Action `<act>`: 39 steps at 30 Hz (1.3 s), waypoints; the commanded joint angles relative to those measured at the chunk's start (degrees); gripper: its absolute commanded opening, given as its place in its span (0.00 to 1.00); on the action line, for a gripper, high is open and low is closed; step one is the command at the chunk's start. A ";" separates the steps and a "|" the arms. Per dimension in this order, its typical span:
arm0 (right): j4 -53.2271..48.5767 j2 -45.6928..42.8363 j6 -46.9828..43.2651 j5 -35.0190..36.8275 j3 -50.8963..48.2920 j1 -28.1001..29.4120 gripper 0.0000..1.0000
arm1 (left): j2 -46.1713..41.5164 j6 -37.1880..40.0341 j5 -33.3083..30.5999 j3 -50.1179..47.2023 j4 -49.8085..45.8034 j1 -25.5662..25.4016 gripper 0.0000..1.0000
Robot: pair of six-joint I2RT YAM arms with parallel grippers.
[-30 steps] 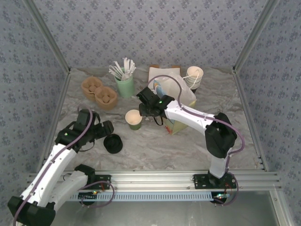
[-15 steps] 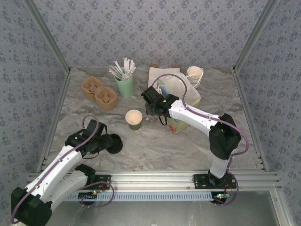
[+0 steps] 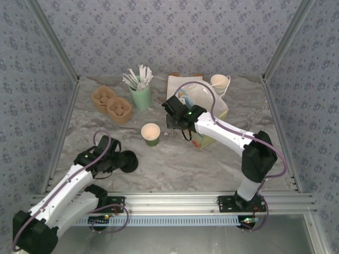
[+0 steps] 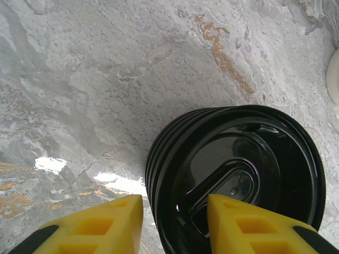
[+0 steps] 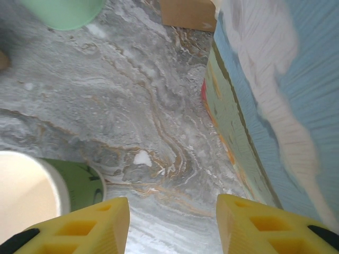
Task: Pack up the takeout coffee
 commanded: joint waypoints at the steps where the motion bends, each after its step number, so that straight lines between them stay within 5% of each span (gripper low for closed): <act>1: 0.06 -3.81 1.09 -2.80 0.34 0.50 0.49 | -1.06 -0.41 0.59 -0.79 0.56 -0.18 0.34; 22: 5.31 -14.09 6.12 -17.24 -1.65 1.76 0.47 | -3.03 0.90 1.09 -0.35 1.89 -0.23 0.17; 39: 13.84 -17.98 6.05 -36.48 -5.27 1.74 0.51 | -6.96 8.47 3.96 16.55 0.26 -0.32 0.16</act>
